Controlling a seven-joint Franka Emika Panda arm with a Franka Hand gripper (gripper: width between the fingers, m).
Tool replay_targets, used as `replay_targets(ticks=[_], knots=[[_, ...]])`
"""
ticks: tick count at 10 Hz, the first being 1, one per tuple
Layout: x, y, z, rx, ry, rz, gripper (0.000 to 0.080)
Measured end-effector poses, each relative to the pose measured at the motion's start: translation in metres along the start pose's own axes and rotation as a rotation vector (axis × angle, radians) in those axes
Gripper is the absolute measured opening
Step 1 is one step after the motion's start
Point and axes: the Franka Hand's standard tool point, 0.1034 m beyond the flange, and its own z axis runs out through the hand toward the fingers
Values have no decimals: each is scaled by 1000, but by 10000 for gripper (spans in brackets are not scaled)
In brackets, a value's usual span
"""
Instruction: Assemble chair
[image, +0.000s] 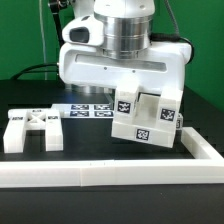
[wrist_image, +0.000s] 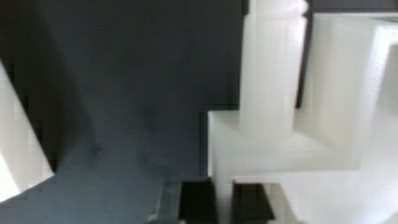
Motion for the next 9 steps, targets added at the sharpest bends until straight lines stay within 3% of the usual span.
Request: replay_targets(ticks=[4, 6, 7, 9], knots=[[-1, 14, 1, -51, -281, 24, 34], [-6, 19, -1, -49, -436, 15, 34], [-3, 19, 3, -66, -452, 72, 34], [-12, 30, 9, -85, -598, 66, 34]])
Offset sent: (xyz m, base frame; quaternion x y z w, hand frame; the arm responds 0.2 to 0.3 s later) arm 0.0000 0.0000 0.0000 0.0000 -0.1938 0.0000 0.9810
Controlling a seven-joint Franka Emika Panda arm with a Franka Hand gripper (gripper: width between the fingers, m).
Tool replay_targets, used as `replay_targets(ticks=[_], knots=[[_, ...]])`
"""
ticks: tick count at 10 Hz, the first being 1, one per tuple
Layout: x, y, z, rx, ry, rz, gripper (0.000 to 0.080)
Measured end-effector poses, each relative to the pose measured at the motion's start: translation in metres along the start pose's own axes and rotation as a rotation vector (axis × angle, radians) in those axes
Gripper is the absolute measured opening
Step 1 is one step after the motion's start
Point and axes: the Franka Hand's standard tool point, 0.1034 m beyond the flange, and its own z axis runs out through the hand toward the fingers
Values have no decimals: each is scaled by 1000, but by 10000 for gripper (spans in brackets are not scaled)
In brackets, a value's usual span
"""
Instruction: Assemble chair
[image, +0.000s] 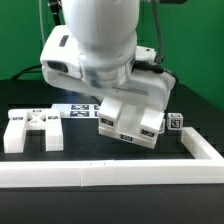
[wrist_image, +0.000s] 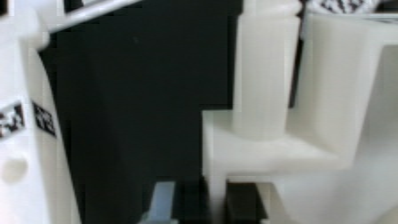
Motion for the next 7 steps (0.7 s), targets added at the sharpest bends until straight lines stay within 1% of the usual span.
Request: replay_targets(ticks=[1, 2, 3, 4, 5, 7], knots=[[2, 3, 0, 14, -61, -39, 34], [2, 5, -1, 23, -115, -67, 34], [5, 5, 1, 42, -148, -84, 34], [6, 8, 8, 73, -223, -85, 34], [12, 12, 13, 73, -259, -77, 34], [13, 10, 11, 77, -231, -80, 34]])
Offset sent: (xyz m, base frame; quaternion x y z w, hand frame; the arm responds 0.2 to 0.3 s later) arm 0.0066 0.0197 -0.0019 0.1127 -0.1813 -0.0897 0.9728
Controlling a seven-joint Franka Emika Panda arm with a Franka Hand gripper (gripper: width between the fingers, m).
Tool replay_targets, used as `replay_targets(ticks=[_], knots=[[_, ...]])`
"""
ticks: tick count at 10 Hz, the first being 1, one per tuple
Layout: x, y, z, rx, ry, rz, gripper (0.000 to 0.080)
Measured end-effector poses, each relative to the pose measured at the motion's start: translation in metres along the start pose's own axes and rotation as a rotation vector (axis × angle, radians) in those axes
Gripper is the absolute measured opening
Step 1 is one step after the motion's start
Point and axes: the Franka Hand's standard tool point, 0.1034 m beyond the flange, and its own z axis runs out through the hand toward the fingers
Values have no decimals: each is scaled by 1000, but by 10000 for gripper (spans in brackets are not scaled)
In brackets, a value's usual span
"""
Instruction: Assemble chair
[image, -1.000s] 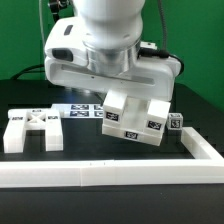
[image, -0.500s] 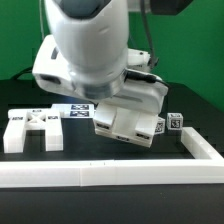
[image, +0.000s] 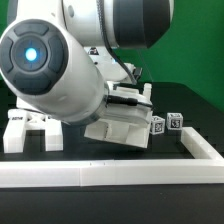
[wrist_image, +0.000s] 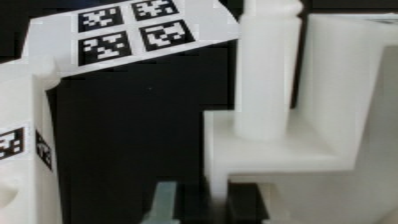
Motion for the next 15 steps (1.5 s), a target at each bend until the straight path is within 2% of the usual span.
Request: replay_targets(ticks=[1, 2, 4, 5, 6, 7, 8, 9, 13, 14, 15], knots=[[2, 1, 1, 1, -1, 2, 112], [2, 1, 1, 1, 0, 2, 112], [3, 1, 1, 1, -1, 3, 480], [3, 2, 0, 1, 2, 3, 591], [1, 4, -5, -11, 12, -1, 591], [-6, 9, -18, -25, 44, -17, 639], [-11, 18, -25, -16, 56, -15, 647], [-3, 25, -22, -3, 56, -5, 647], [-2, 27, -21, -1, 52, -14, 649], [1, 34, -25, 7, 61, -31, 649], [-4, 37, -30, 11, 70, -43, 649]])
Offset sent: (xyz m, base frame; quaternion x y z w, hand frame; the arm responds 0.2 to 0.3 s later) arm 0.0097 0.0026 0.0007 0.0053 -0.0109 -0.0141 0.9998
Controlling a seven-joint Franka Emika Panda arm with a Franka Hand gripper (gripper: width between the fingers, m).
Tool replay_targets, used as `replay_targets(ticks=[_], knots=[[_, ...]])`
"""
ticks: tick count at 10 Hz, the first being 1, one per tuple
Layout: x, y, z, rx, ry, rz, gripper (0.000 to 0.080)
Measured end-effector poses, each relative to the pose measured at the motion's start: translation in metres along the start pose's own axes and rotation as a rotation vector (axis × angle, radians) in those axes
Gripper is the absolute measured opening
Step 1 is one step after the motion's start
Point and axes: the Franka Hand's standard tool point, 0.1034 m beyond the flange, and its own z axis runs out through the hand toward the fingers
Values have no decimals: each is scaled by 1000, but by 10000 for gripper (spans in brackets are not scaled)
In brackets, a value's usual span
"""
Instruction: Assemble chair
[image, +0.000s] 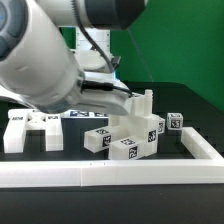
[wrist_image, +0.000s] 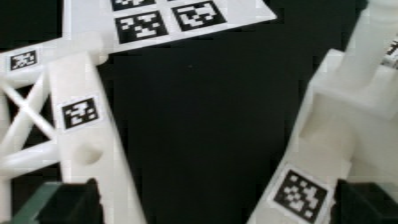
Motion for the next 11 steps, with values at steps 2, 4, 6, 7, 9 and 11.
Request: replay_targets(ticks=[2, 4, 6, 7, 9, 11], knots=[[0, 1, -6, 1, 29, -9, 649], [14, -3, -17, 4, 143, -19, 649], [16, 1, -28, -5, 353, -123, 649], [17, 5, -33, -8, 456, -150, 649], [16, 9, -43, -6, 599, -158, 649], [21, 11, -49, -5, 771, -146, 649]])
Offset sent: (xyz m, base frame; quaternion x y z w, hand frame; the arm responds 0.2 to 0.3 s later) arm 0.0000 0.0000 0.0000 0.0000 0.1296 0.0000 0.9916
